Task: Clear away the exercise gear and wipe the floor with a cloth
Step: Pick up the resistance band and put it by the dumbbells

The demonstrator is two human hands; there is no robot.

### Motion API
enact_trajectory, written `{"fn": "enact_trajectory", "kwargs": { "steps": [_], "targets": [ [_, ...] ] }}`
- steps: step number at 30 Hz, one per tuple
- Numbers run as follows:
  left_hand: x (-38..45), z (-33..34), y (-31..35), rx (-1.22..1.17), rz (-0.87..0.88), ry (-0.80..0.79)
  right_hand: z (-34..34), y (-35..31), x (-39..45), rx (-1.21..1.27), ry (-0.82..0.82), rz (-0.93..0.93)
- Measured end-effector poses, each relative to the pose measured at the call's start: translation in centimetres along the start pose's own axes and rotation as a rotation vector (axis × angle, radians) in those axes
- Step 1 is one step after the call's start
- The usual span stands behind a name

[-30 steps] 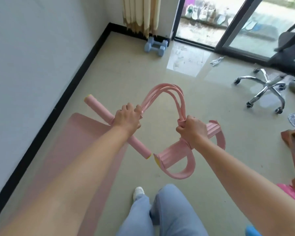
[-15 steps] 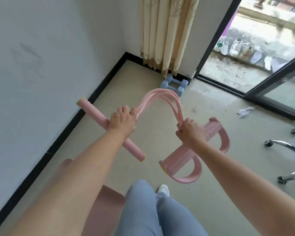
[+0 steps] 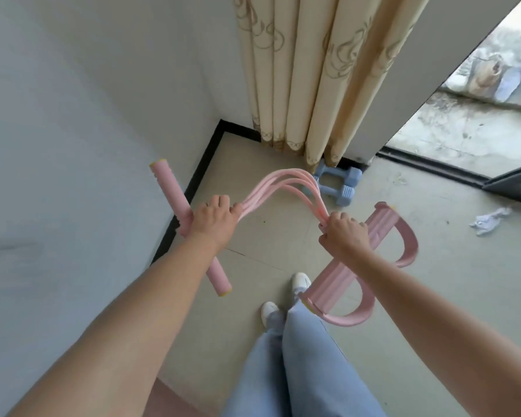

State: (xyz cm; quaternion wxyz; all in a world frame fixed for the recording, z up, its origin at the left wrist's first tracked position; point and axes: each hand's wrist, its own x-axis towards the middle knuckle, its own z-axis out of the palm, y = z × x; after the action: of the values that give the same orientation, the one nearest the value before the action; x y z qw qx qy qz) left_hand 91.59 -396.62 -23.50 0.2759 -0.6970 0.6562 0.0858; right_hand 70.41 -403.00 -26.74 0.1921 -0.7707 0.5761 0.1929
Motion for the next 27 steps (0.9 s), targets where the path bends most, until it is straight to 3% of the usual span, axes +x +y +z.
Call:
{"fn": "enact_trajectory", "kwargs": {
  "steps": [6, 13, 16, 18, 21, 23, 26, 27],
  "targets": [
    [13.5, -2.3, -3.2, 0.128, 0.162, -0.009, -1.2, -0.6, 11.4, 0.013, -0.107, 0.069],
    [26.0, 0.4, -5.7, 0.185, 0.349, -0.121, 0.9, -2.9, 20.7, -0.011, -0.198, 0.151],
    [30.9, 3.3, -6.8, 0.318, 0.474, 0.055, 2.6, -4.1, 23.1, 0.039, -0.229, 0.219],
    [34.1, 5.4, -6.9, 0.323, 0.547, 0.068, 4.3, -4.7, 24.9, 0.076, -0.228, 0.253],
    [37.3, 7.9, -6.1, 0.502, 0.720, -0.132, 8.0, -5.5, 27.5, 0.108, -0.231, 0.294],
    [40.0, 11.8, -4.8, 0.438, 0.818, -0.098, 11.3, -5.8, 29.5, 0.103, -0.253, 0.295],
    [44.9, 18.2, -2.4, 0.372, 0.970, 0.072, 17.2, -5.5, 33.2, 0.094, -0.281, 0.268],
    [46.9, 21.3, -1.4, 0.367, 1.000, 0.039, 19.4, -5.4, 34.4, 0.097, -0.288, 0.260]
  ]
}}
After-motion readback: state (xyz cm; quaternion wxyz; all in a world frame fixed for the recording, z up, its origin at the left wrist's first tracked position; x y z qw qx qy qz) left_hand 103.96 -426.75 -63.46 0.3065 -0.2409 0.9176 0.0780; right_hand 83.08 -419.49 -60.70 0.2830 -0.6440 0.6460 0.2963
